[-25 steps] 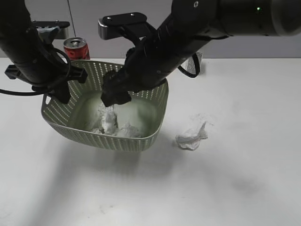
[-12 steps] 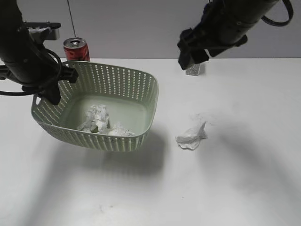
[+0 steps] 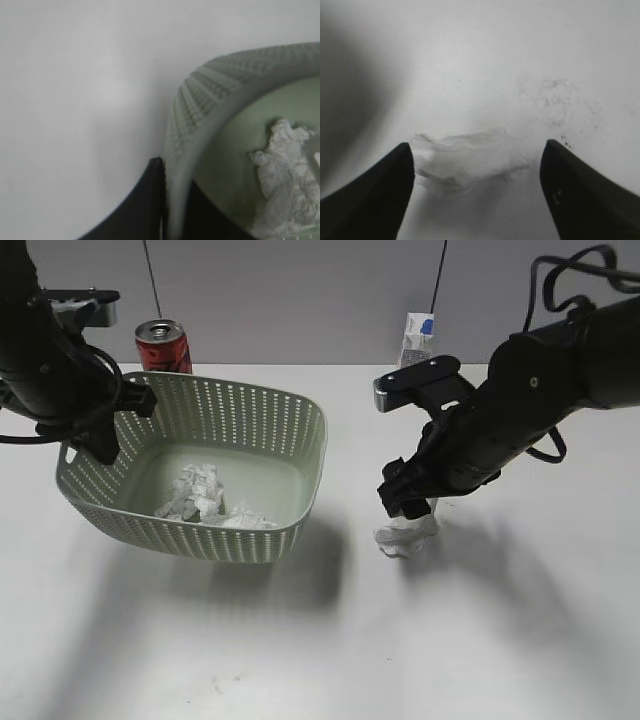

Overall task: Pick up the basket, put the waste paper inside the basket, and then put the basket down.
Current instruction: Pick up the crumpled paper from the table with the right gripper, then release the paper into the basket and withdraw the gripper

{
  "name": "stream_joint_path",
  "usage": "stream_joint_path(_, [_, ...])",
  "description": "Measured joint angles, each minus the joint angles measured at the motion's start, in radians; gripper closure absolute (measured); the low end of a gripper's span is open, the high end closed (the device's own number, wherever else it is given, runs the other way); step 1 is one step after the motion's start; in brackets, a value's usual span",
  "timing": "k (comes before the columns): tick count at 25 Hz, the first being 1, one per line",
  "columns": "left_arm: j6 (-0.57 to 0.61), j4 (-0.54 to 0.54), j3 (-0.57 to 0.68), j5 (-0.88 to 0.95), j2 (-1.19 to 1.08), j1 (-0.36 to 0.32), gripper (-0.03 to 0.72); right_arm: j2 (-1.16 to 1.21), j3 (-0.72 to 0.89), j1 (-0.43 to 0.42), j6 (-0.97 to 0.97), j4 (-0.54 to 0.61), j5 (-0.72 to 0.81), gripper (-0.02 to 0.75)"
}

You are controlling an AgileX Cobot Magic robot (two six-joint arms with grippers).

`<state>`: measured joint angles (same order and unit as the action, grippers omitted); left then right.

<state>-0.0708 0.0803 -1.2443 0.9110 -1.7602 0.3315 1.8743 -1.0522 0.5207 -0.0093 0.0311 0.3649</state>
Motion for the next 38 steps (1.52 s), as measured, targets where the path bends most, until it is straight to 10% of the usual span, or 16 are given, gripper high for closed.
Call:
stream_joint_path(9, [0.000,0.000,0.000,0.001,0.000,0.000,0.689,0.113,0.000,0.000,0.009,0.000,-0.009,0.192])
stream_joint_path(15, [0.000,0.003,0.000,0.000,0.000,0.000,0.689,0.104,-0.001,0.000,0.009,0.003,0.029,0.638])
stream_joint_path(18, [0.000,0.005,0.000,-0.001,0.000,0.000,0.689,0.047,-0.001,0.000,0.009,0.000,0.044,0.731])
stream_joint_path(25, [0.000,0.034,0.000,-0.007,0.000,0.000,0.689,-0.229,-0.072,0.036,-0.078,0.027,-0.011,0.743])
stream_joint_path(34, [0.000,0.061,0.000,-0.022,0.000,0.000,0.689,-0.233,-0.127,0.305,-0.254,0.085,-0.271,0.740])
stream_joint_path(38, [0.000,0.061,0.000,-0.022,0.000,-0.001,0.689,-0.117,-0.127,0.315,-0.256,0.082,-0.296,0.601])
